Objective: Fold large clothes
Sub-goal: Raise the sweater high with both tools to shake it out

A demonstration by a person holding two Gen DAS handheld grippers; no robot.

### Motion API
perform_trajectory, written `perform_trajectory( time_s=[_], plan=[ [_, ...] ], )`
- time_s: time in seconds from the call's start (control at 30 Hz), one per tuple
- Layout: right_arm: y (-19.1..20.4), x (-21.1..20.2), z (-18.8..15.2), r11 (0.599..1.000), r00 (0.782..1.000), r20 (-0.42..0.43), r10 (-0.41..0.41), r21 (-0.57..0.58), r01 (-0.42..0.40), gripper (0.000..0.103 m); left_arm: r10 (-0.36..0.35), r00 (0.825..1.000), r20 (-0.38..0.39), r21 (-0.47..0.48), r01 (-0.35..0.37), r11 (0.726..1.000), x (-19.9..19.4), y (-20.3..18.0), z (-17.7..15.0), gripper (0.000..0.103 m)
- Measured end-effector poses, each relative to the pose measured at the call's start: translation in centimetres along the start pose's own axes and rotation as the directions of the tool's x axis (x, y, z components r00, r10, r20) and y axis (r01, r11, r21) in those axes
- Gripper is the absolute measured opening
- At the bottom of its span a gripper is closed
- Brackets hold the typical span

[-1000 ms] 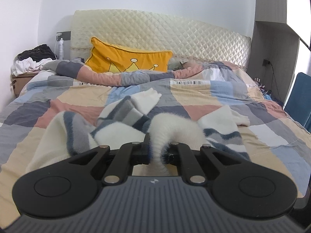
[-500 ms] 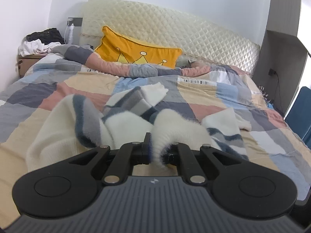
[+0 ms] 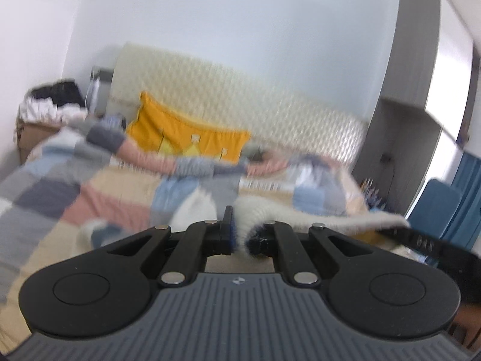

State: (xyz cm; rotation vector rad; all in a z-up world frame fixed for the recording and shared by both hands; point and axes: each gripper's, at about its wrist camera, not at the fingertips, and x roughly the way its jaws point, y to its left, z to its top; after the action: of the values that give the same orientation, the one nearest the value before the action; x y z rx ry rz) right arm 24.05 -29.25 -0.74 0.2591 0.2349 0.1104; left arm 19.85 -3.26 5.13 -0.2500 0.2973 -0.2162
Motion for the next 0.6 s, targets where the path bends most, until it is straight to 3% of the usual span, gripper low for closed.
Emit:
perform_trajectory(
  time_s=[0.2, 0.3, 0.47, 0.6],
  plan=[
    [4.0, -2.7, 10.9, 0.99, 0.988, 0.144, 0.046, -0.141, -0.025, 0.012, -0.069, 0.991, 0.115, -0.106, 0.081, 0.991, -4.9, -2.4, 10.7, 0.007],
    [5.1, -4.3, 16.4, 0.987, 0.977, 0.193, 0.089, -0.15, -0.06, 0.012, -0.103, 0.98, 0.17, -0.14, 0.127, 0.982, -7.6, -3.7, 16.7, 0.007],
    [8.5, -8.4, 24.5, 0.965, 0.942, 0.315, 0.118, -0.261, -0.033, 0.012, -0.137, 0.943, 0.303, -0.037, 0.156, 0.987, -14.5, -8.0, 24.3, 0.007],
    [10.7, -12.2, 29.7, 0.95, 0.903, 0.408, 0.139, -0.313, -0.005, 0.012, -0.164, 0.914, 0.371, 0.028, 0.165, 0.986, -19.2, -10.5, 28.3, 0.007]
  ],
)
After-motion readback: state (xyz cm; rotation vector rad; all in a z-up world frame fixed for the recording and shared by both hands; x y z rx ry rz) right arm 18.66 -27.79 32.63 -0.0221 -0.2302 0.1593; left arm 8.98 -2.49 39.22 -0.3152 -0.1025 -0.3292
